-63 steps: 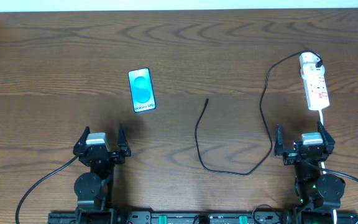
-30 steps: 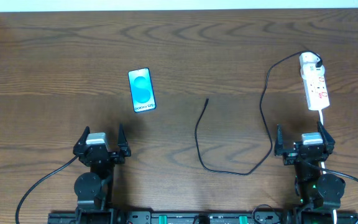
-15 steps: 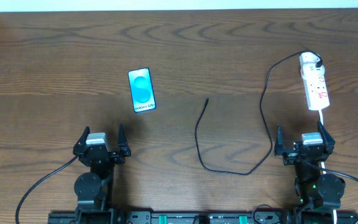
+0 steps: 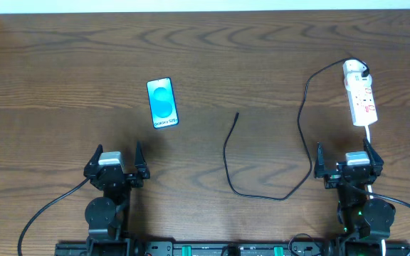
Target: Plug charger to phone and switch on socket
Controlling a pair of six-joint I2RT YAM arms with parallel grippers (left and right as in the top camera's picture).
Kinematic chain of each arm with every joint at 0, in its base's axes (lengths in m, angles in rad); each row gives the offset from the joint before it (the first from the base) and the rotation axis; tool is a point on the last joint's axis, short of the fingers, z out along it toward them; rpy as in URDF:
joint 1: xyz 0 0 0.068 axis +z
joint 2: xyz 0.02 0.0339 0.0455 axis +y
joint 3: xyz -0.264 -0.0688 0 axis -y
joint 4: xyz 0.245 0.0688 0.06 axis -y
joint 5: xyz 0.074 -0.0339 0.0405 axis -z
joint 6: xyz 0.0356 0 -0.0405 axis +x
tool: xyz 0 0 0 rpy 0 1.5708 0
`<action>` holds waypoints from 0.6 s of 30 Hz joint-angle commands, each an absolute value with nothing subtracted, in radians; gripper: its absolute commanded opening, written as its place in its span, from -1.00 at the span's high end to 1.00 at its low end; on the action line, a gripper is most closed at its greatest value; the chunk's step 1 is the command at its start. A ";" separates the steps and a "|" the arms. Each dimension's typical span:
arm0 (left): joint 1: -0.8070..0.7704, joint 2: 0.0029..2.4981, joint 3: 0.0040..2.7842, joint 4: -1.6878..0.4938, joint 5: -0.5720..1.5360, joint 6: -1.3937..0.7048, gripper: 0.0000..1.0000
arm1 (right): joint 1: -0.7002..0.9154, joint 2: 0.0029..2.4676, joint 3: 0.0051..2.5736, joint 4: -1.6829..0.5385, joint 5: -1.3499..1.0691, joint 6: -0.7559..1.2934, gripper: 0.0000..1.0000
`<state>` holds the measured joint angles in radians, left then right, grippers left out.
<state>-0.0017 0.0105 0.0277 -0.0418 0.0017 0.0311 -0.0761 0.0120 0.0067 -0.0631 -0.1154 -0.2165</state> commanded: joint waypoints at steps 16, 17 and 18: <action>0.002 0.004 0.004 -0.074 -0.004 0.044 -0.79 | -0.072 0.006 0.006 -0.068 -0.107 -0.225 -0.98; 0.002 0.004 0.004 -0.074 -0.004 0.044 -0.79 | -0.072 0.006 0.006 -0.068 -0.107 -0.225 -0.98; 0.002 0.004 0.004 -0.074 -0.004 0.044 -0.79 | -0.072 0.006 0.006 -0.068 -0.107 -0.225 -0.98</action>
